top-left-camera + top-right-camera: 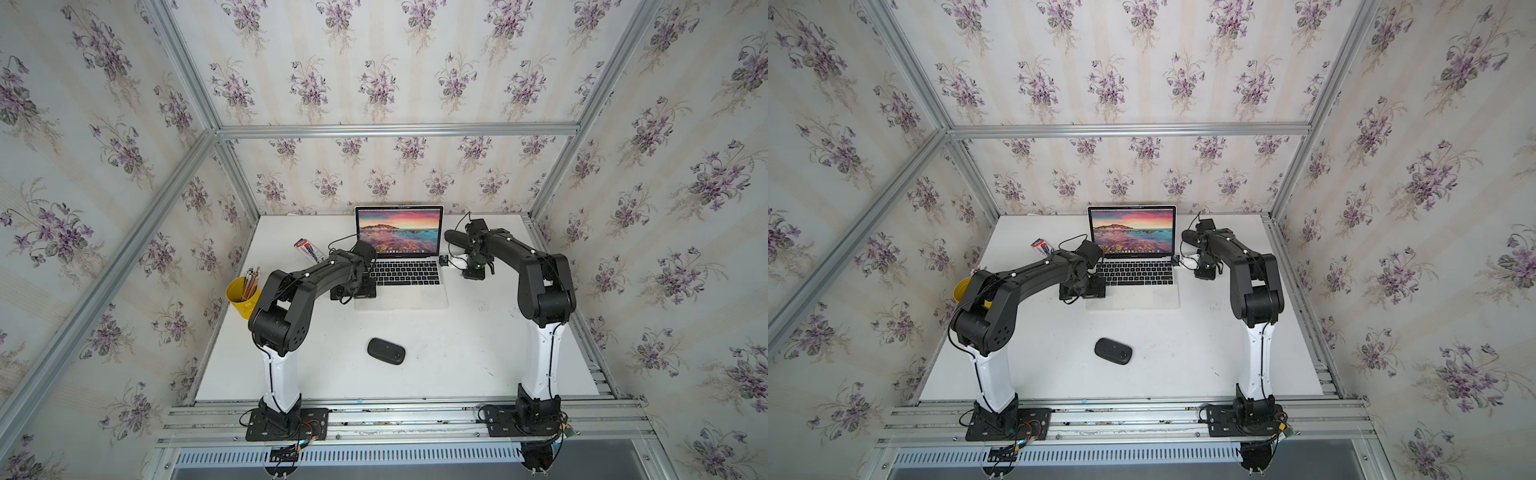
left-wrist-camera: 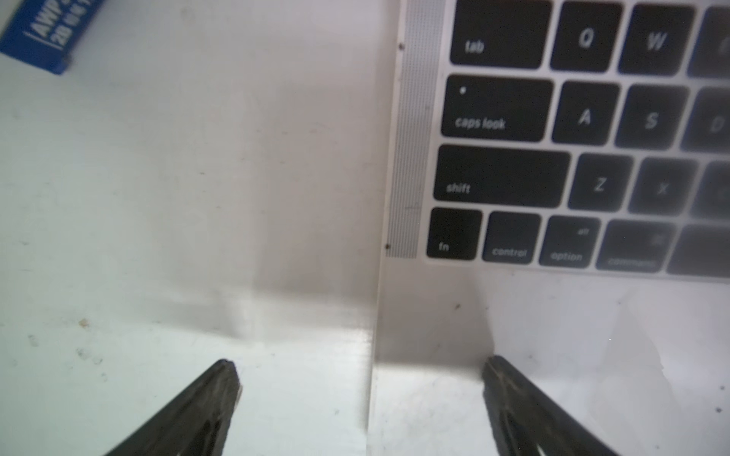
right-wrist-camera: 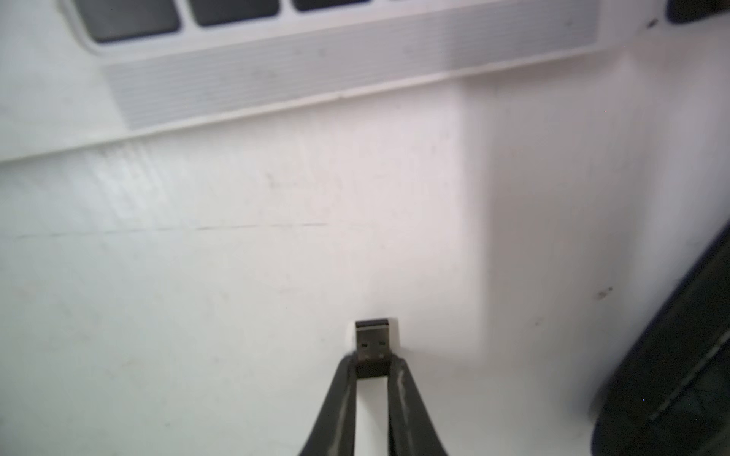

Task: Remove the wireless mouse receiver from the laptop
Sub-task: Take out the USB plug from the USB port, then insert the USB plug into the mouse.

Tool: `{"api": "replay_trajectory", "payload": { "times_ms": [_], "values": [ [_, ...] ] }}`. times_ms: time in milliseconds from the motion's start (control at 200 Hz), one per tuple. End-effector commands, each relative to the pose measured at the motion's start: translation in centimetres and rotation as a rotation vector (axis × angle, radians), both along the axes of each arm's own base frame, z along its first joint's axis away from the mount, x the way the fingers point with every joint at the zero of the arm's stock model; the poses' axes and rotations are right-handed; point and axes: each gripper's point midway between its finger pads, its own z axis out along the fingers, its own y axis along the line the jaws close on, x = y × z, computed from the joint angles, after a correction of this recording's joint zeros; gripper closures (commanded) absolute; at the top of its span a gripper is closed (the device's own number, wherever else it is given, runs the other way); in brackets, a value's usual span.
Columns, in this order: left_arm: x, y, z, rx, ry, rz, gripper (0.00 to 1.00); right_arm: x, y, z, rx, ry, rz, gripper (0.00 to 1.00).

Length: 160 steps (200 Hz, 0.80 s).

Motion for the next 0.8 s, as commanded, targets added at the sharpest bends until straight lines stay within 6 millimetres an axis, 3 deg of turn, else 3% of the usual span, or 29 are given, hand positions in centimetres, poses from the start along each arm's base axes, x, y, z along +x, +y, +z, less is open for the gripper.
{"api": "replay_trajectory", "payload": {
  "times_ms": [0, 130, 305, 455, 470, 599, 794],
  "values": [
    [-1.5, 1.3, 1.3, 0.093, 0.025, -0.047, 0.01, -0.5, 1.3, 1.8, 0.057, -0.057, -0.046, 1.0],
    [-0.1, 0.1, 5.5, 0.079, -0.124, -0.082, 0.01, -1.8, 3.1, 4.4, 0.113, -0.158, -0.085, 1.0],
    [0.8, -0.2, 10.6, 0.036, -0.317, -0.072, 0.01, -5.7, 6.9, 7.3, 0.184, -0.225, -0.139, 1.0],
    [-0.1, 2.5, 13.1, 0.086, -0.437, 0.015, 0.01, -10.8, 10.6, 7.6, 0.23, -0.232, -0.14, 1.0],
    [-0.2, 2.8, 13.2, 0.096, -0.444, 0.025, 0.01, -11.8, 11.9, 7.6, 0.241, -0.229, -0.112, 1.0],
    [-1.6, 5.9, 14.8, 0.169, -0.533, 0.119, 0.01, -16.1, 15.6, 8.0, 0.312, -0.215, -0.084, 1.0],
    [-3.4, 8.6, 16.9, 0.195, -0.617, 0.17, 0.01, -20.9, 19.2, 7.1, 0.327, -0.19, -0.066, 1.0]
  ]
}}
